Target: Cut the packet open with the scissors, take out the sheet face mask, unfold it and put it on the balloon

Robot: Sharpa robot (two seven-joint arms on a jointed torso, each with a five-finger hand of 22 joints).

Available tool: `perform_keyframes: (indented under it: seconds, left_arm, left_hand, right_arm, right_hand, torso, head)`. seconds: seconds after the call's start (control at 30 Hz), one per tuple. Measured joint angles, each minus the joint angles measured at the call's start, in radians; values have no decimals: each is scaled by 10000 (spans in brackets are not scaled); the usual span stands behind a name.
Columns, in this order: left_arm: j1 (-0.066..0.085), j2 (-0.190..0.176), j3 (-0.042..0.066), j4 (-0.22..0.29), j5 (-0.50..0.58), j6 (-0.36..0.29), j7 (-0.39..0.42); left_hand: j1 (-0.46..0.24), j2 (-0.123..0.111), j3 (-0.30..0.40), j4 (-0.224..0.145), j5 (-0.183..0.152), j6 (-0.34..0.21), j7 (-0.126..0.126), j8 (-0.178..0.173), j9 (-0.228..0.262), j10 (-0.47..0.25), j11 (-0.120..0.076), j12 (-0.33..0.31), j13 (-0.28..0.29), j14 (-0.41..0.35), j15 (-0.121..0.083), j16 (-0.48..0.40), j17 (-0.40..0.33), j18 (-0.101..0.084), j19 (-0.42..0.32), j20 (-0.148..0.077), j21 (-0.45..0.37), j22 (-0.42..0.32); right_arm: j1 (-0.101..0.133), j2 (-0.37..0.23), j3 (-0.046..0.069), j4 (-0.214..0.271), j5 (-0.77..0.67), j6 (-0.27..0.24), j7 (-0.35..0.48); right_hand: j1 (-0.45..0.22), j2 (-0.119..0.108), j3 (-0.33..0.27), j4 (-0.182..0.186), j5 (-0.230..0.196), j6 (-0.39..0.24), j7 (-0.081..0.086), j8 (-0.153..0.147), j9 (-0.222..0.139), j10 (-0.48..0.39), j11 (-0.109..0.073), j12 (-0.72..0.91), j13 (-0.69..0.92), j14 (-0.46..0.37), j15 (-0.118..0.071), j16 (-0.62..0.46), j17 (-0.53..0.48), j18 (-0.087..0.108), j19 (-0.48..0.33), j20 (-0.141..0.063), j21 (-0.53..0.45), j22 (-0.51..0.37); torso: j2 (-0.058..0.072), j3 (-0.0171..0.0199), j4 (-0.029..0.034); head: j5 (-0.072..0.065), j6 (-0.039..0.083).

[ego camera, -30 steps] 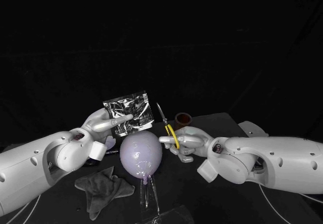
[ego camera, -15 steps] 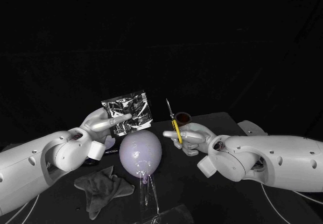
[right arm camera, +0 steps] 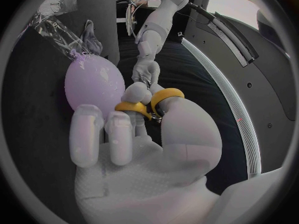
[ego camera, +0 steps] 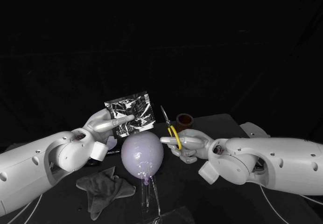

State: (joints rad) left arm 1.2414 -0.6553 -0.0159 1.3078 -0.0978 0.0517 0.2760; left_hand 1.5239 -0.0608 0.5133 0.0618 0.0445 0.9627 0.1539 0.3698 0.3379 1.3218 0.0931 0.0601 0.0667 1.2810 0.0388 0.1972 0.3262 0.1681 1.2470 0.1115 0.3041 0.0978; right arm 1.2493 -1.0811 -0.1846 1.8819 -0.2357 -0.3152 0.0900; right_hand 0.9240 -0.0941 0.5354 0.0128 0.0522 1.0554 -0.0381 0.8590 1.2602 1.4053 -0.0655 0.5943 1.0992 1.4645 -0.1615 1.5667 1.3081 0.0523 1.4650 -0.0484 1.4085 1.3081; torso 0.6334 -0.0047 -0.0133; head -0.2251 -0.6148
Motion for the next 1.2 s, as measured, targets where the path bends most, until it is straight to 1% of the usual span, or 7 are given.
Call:
perform_keyframes:
  seconds: [0.03, 0.07, 0.13, 0.2, 0.43, 0.87, 1.2]
  left_arm:
    - [0, 2, 0, 5, 9, 17, -3]
    - [0, 3, 0, 9, 15, 31, -6]
    - [0, 5, 0, 15, 28, 57, -11]
    - [1, 7, 0, 19, 40, 92, -19]
    - [2, 6, 0, 18, 62, 202, -47]
    - [2, -14, 0, 36, 71, 406, -107]
    - [2, -39, 0, 56, 69, 485, -142]
  left_hand:
    - [0, 0, 0, 0, 0, 0, 0, -1, 0, 0, 0, 0, 0, 0, 0, 0, 0, 0, 0, 0, 0, 0]
    - [1, 0, 0, 0, -1, -1, 0, -2, 0, 0, 0, 0, 0, 0, 0, 0, 2, 1, 0, 0, 0, 0]
    - [1, 1, -1, 1, -7, -1, -1, 0, 1, -1, 0, -1, 0, 1, 2, 0, 8, 2, 0, 0, 0, 0]
    - [1, 1, -1, 1, -8, -2, -2, 14, 0, -1, 1, -1, 0, -3, -2, 0, 8, 3, 0, 0, 0, 0]
    - [3, 3, -2, 1, -23, -14, -14, 40, 1, -3, 3, -1, 0, -40, -11, 0, 8, 6, 0, 0, 0, -4]
    - [5, 5, -3, 1, 1, 18, 19, 40, 1, 22, -22, -23, 0, -40, -10, 0, 17, -4, 0, 0, 0, -8]
    - [6, 6, -3, 1, 1, 18, 18, 37, 1, 21, -21, -25, 0, -39, -8, -37, 16, -24, 0, 0, 0, -8]
  right_arm:
    - [3, 19, 0, 0, 1, 139, 0]
    - [11, 31, 0, -1, 1, 238, 0]
    - [34, 54, 0, -1, 2, 407, 2]
    - [75, 72, 0, 2, 1, 587, 12]
    - [185, 87, 8, 12, -22, 961, 51]
    - [369, 144, 27, -61, -36, 1368, 133]
    - [590, 212, 37, -240, -36, 1500, 215]
  right_hand:
    - [55, 51, -16, 17, 0, -294, 151, 189, -417, -2, 2, 0, 5, -5, 131, 0, 0, 0, 1, 1, 0, 0]
    - [157, 89, -40, 42, 0, -449, 305, -9, -840, -5, 5, -1, 8, 4, 254, -1, 0, 0, 15, 32, 0, 0]
    - [309, 84, -17, 122, 0, -522, 379, -1324, -1863, -12, 12, -2, 8, 24, 488, -1, 0, -149, 12, 250, -1, -1]
    - [385, 8, -41, 207, 0, -590, 409, -2298, -2539, -45, 46, -2, 8, 20, 657, -1, -1, -152, 9, 394, -1, -3]
    - [313, -436, -439, 314, 0, -610, 393, -4325, -3927, -49, 49, -3, 8, -4, 936, -2, -9, -154, 9, 680, 113, -8]
    - [343, -750, -1524, 660, 0, -609, 393, -6371, -5011, -290, 291, -2, 8, 3, 1460, 7, -4, -155, 5, 1181, 186, -2]
    - [354, -818, -2406, 995, 0, -609, 393, -6972, -5302, -347, 348, -2, 13, 22, 1547, 6, 0, -156, 11, 1387, -363, 0]
  torso:
    - [0, 1, 0]
    - [0, 1, -1]
    - [0, 2, -1]
    - [1, 6, -1]
    - [4, 4, -2]
    - [1, -4, 4]
    - [1, -5, 9]
  head:
    - [4, 1]
    - [7, 2]
    - [12, 4]
    - [12, 9]
    - [-3, 12]
    - [-9, 22]
    - [-10, 47]
